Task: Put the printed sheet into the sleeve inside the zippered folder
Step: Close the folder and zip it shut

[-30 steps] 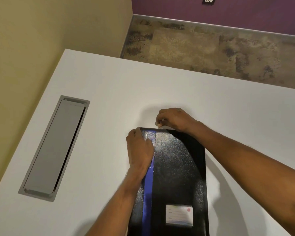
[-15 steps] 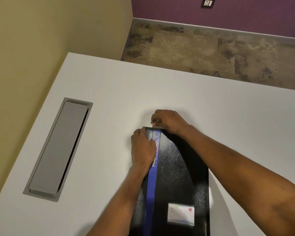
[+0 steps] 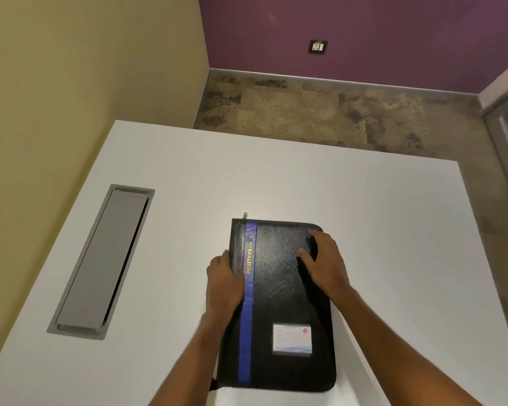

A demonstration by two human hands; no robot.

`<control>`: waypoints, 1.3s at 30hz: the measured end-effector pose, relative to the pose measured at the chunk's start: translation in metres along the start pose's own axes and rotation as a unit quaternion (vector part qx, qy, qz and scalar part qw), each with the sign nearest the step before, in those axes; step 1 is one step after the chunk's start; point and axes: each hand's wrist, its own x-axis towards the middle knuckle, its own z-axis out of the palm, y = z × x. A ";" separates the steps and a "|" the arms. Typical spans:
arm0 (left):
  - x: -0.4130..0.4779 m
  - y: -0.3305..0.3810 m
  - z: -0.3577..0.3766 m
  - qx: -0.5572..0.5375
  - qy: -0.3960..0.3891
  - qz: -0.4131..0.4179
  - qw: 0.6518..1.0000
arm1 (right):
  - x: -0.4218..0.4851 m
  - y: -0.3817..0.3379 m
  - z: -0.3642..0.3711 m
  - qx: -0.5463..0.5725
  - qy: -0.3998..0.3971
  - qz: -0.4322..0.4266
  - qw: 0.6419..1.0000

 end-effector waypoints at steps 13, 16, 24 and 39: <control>-0.055 -0.026 -0.008 -0.033 -0.025 -0.042 0.998 | -0.110 0.044 0.007 0.089 -0.055 0.165 0.981; -0.057 -0.029 -0.009 -0.103 -0.055 -0.055 0.992 | -0.114 0.047 0.008 0.123 -0.040 0.181 0.975; -0.053 -0.028 -0.010 -0.113 -0.042 -0.065 0.991 | -0.109 0.046 0.006 0.187 -0.016 0.211 0.959; 0.047 -0.001 -0.079 -0.137 -0.040 -0.068 0.987 | -0.037 -0.031 0.023 0.218 -0.006 0.174 0.960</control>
